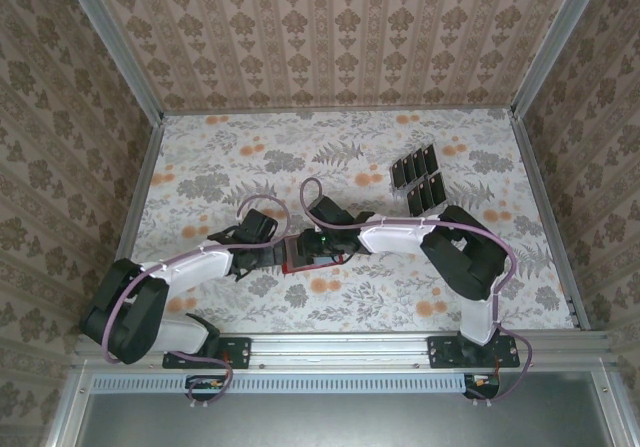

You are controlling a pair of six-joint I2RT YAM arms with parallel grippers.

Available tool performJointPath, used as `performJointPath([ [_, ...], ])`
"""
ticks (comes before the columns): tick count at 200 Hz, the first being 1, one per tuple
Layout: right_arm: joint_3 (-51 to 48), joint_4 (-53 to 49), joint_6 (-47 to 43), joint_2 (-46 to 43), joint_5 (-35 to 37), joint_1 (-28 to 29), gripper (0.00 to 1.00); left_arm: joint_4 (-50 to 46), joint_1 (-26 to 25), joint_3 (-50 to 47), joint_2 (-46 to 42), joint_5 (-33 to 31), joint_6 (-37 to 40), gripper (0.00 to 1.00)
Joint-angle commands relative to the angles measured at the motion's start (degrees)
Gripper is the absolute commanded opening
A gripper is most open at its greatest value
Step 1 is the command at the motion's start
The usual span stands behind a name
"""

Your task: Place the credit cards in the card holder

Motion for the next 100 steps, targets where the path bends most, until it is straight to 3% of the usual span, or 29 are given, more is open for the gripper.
performJointPath([
  [1,1.9,-1.16,0.79,1.27,-0.99,0.95,0.39,-0.07,0.54,0.02,0.66,0.54,-0.75,0.99],
  [100,3.63,-2.02,0.79,2.66,-1.21,2.55,0.39,-2.16,1.56,1.17,-2.33,-1.27,-1.19,0.99],
])
